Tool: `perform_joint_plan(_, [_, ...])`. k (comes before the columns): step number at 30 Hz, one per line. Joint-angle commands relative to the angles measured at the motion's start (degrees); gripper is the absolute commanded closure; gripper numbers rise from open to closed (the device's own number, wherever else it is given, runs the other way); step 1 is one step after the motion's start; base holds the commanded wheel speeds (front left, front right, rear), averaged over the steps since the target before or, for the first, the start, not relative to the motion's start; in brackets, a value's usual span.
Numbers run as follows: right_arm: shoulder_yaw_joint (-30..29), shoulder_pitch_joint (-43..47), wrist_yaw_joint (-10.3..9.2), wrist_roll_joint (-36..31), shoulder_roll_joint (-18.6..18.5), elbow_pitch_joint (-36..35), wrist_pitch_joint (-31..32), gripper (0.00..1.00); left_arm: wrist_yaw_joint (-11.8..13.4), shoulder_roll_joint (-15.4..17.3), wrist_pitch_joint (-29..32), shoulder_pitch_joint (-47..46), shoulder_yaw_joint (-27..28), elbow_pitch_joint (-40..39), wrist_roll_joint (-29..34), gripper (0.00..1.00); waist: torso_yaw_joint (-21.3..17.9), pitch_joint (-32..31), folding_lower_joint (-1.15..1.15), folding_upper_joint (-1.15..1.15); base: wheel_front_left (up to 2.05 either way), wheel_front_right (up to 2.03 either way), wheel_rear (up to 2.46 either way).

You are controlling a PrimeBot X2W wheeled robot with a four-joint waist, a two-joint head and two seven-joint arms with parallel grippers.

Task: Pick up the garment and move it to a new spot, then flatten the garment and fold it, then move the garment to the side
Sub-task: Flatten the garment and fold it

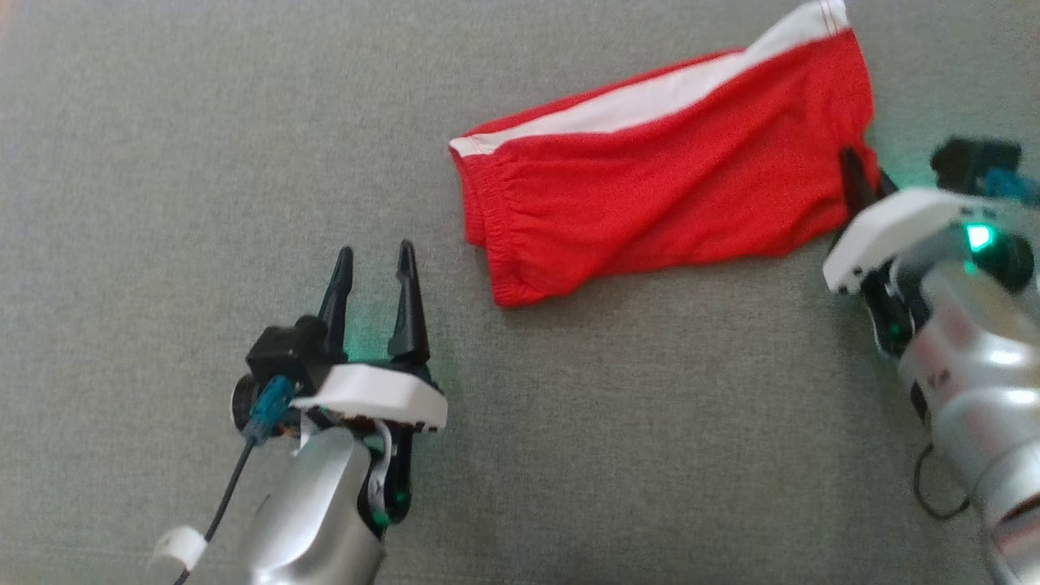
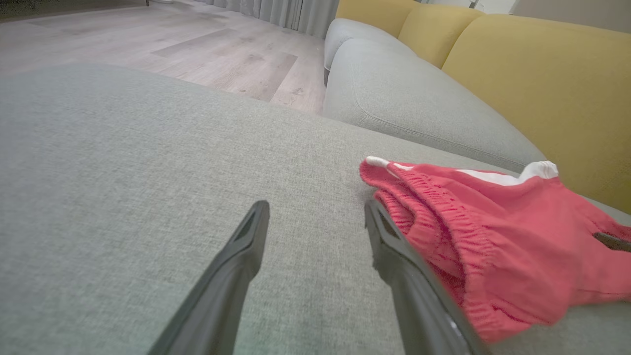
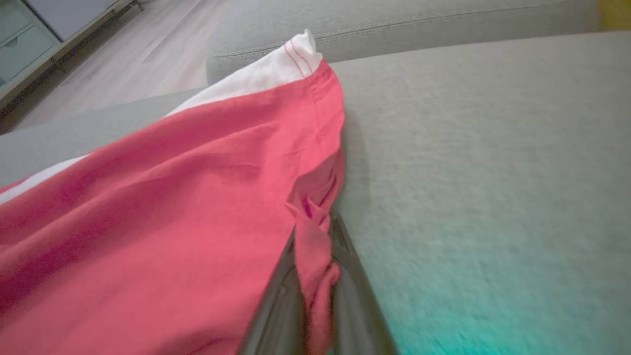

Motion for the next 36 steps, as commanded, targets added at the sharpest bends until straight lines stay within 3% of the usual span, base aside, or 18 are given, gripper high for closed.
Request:
perform_joint_plan(1, [-0.97,4.39,0.11,1.95,0.12,0.05,-1.29,1.0,-0.28,0.82,-0.37,1.03,2.61,-0.95,1.01,0.0,-0.84,-2.23,0.0,0.0,0.0,0.0,0.0])
perform_joint_plan(17, [-5.24,22.72,0.11,8.56,-2.54,-10.81,-3.67,1.0,-2.93,0.82,-0.37,15.08,8.24,-2.42,3.47,0.0,-3.43,-13.27,0.0,0.0,0.0,0.0,0.0])
perform_joint_plan(22, [-7.48,23.84,0.11,7.43,-3.39,-12.68,-3.69,1.0,-2.94,0.82,-0.37,16.6,7.52,-3.49,3.51,0.0,-2.44,-13.45,0.0,0.0,0.0,0.0,0.0])
perform_joint_plan(26, [-9.54,21.92,0.11,3.47,-3.8,-19.23,-3.7,1.0,-3.04,0.82,-0.37,16.37,7.36,-3.9,3.73,0.0,-1.64,-12.98,0.0,0.0,0.0,0.0,0.0])
perform_joint_plan(31, [-7.47,20.26,0.11,-2.01,0.1,-31.55,-3.7,1.0,-3.31,0.82,-0.37,16.43,6.93,-3.78,3.65,0.0,-0.05,-12.91,0.0,0.0,0.0,0.0,0.0])
perform_joint_plan(36, [-0.76,20.29,0.11,-5.08,6.04,-35.4,-1.24,1.0,-3.51,0.82,-0.37,16.3,5.64,-3.52,3.13,0.0,2.96,-12.8,0.0,0.0,0.0,0.0,0.0])
